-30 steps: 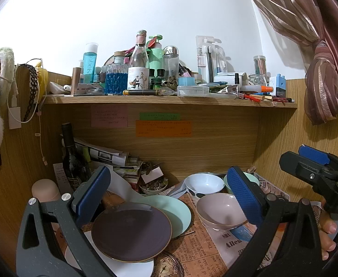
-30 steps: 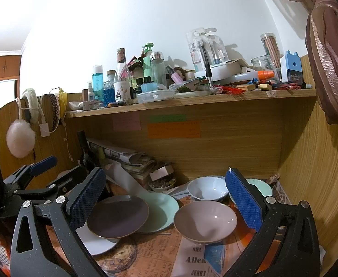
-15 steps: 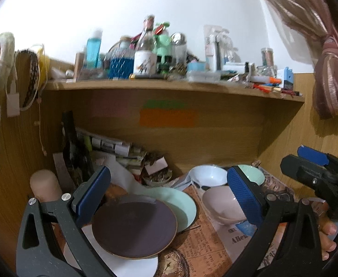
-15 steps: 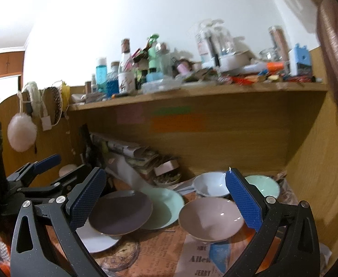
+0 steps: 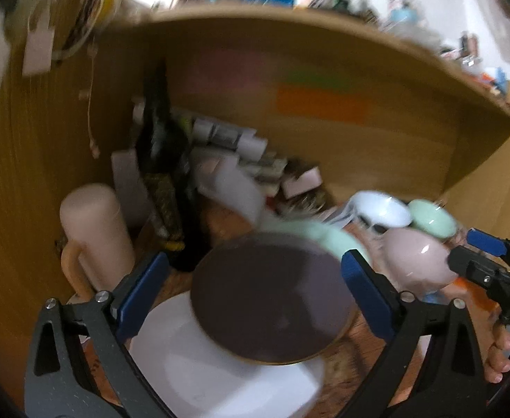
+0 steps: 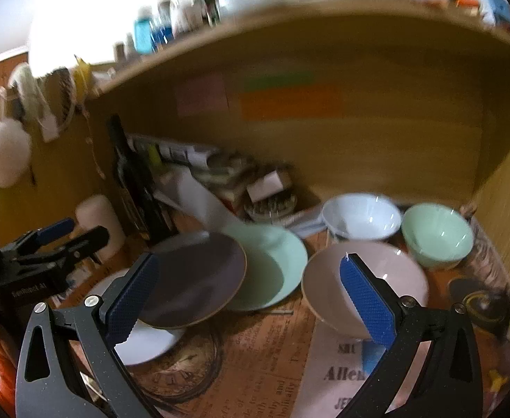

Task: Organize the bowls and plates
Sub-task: 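Reach both grippers to the dark grey plate and grasp its rim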

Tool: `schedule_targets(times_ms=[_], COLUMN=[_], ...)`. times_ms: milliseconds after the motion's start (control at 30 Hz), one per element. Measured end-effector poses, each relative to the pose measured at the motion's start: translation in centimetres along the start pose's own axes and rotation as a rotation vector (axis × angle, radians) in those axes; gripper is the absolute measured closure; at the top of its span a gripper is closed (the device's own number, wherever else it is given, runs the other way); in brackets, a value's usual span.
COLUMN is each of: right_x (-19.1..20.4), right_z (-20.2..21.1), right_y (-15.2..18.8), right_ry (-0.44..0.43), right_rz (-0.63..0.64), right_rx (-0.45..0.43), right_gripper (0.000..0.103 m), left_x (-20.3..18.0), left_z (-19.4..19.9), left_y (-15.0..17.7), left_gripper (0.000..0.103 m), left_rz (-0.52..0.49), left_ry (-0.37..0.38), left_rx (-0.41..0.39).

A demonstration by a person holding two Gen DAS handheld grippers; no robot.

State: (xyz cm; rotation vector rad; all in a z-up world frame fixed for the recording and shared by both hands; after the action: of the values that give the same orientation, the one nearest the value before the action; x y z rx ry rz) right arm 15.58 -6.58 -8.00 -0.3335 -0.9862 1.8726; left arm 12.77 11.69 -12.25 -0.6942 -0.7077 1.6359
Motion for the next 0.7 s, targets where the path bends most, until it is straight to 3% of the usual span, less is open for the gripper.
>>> schedule_targets(times_ms=[133,267,433,633,700], right_x=[0.4,0.5,0.0,0.0,0.1], right_z=[-2.7,-4.9,-7.7,-10.0,-10.8], right_y=[0.5,0.6,0.7,0.9,0.9], right_ry=[0.015,0.002,-0.001,-0.003,-0.004], right_rz=[0.014,0.004,-0.018,-0.036,-0.041], right_rx=[0.069,0.127,0.204,0.274,0.296], right_gripper=[0.008,0.016,0.031,0.041,0.049], left_x=[1.9,3.6,5.5,6.8,6.8], left_z=[-2.8,-5.4,-8.7,-11.0,-11.5], left_y=[0.7,1.3,1.7,1.7,1.8], left_gripper=[0.025,0.031,0.049,0.06,0.063], left_rz=[-0.005,-0.019,-0.003,0.006,0.005], left_ry=[-0.015,-0.033,-0.001,0.026,0.04], left_rx=[0.1,0.171,0.284,0.346,0.365])
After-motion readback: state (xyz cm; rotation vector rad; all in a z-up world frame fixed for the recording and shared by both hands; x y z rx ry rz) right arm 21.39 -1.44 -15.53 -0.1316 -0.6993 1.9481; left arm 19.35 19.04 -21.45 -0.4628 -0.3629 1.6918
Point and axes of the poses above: each gripper's, at about its wrist camera, not at the fingertips, and z roughly against the way its jaws point, x to its left, y to its underside, the point moved 6 cm from there along -z, roughly the way its jaws point, and after that the axes turned 11 degrees about x, right-handed, at the moved point
